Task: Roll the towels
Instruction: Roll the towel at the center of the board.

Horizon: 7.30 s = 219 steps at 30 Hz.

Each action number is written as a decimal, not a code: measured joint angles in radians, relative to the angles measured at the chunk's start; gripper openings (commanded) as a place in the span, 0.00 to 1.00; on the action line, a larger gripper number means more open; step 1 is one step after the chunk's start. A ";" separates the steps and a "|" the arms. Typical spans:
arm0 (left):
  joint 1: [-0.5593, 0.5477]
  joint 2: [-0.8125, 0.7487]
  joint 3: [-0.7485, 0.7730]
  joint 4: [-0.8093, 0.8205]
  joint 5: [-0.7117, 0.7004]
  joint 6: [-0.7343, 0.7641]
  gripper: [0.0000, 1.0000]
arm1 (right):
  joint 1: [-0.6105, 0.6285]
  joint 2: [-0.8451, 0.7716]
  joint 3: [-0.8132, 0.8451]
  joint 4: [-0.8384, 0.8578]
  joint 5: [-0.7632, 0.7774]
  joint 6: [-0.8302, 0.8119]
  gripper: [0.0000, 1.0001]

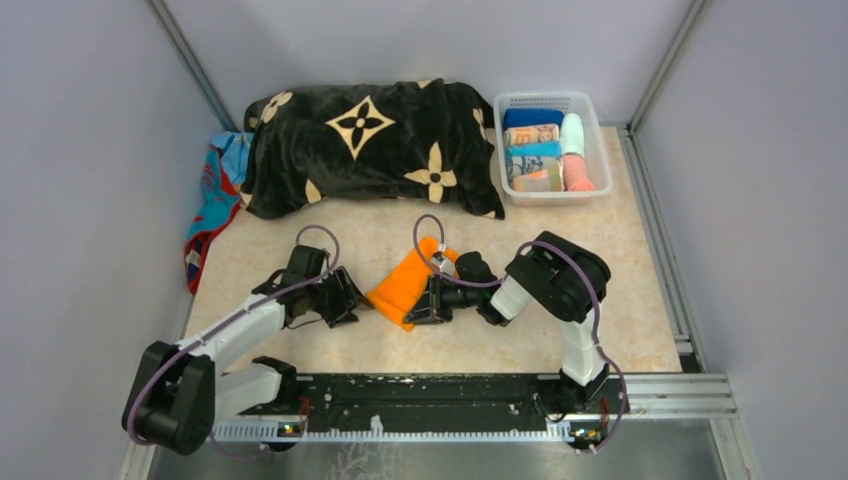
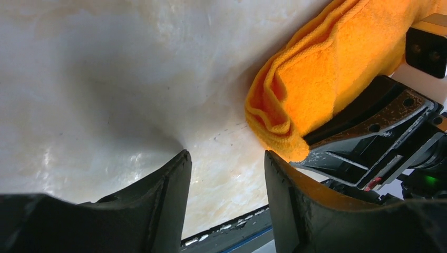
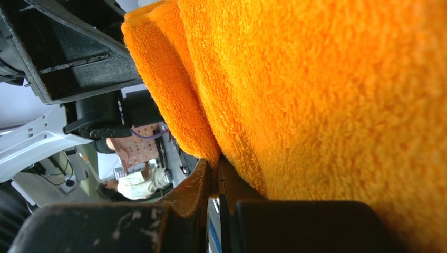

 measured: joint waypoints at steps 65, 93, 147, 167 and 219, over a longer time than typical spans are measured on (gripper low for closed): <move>-0.028 0.240 0.028 0.278 0.038 -0.059 0.45 | 0.352 -0.192 0.529 -1.228 0.797 -0.939 0.44; -0.028 0.226 0.015 0.286 0.024 -0.084 0.45 | 0.472 -0.138 0.604 -1.245 0.992 -1.006 0.45; -0.005 -0.086 -0.075 0.088 0.064 -0.069 0.79 | -0.031 -0.036 0.178 -0.423 -0.163 -0.362 0.00; -0.055 0.195 -0.029 0.328 0.093 -0.132 0.54 | -0.032 -0.183 0.197 -0.669 -0.013 -0.496 0.40; -0.047 0.059 0.017 0.155 -0.043 -0.104 0.80 | 0.308 -0.222 0.414 -1.001 0.640 -1.054 0.14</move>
